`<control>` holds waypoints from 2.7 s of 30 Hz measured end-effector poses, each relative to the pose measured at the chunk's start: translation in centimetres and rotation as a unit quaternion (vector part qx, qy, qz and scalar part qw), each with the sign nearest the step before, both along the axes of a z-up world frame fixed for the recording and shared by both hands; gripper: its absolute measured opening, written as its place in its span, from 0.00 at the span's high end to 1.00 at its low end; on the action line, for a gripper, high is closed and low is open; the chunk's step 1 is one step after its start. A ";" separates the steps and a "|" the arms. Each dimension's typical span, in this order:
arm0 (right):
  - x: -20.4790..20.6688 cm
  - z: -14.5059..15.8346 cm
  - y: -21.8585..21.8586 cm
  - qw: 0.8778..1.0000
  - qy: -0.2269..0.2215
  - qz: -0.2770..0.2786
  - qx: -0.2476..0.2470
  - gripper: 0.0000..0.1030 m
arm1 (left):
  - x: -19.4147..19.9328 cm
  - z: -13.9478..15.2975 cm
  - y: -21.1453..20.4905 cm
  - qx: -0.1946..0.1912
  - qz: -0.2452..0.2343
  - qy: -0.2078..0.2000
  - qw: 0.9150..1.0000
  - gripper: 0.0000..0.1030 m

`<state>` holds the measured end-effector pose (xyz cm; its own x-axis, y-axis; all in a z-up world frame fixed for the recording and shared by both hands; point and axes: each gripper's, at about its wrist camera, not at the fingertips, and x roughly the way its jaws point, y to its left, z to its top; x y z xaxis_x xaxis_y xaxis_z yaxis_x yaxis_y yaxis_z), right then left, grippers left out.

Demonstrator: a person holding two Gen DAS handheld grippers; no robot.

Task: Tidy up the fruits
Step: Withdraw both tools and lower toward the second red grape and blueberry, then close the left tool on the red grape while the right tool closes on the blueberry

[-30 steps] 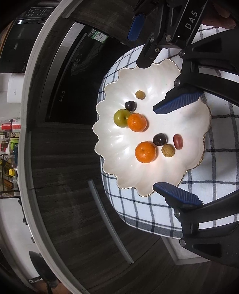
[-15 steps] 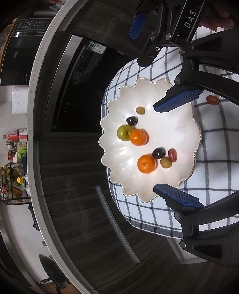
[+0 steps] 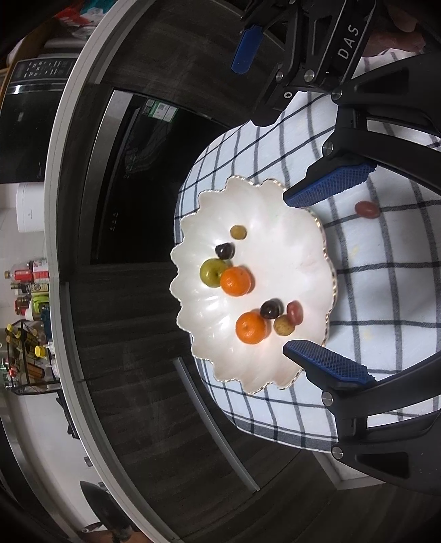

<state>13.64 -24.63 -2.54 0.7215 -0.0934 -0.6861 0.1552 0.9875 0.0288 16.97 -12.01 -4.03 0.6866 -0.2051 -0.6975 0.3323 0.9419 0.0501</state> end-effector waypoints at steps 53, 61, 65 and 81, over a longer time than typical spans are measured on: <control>-1.1 -10.7 2.4 0.989 0.132 0.064 0.029 0.43 | -3.2 -11.4 -3.1 0.023 -0.102 0.072 0.992 0.55; -0.3 -11.3 2.7 0.985 0.150 0.070 0.050 0.51 | -2.6 -12.0 -3.3 0.016 -0.106 0.079 0.991 0.57; -0.1 -11.5 2.6 0.982 0.160 0.067 0.071 0.56 | -2.6 -12.1 -3.6 0.013 -0.110 0.079 0.991 0.61; -0.1 -11.7 2.4 0.981 0.165 0.069 0.074 0.78 | -2.9 -11.9 -4.0 0.008 -0.121 0.081 0.989 0.82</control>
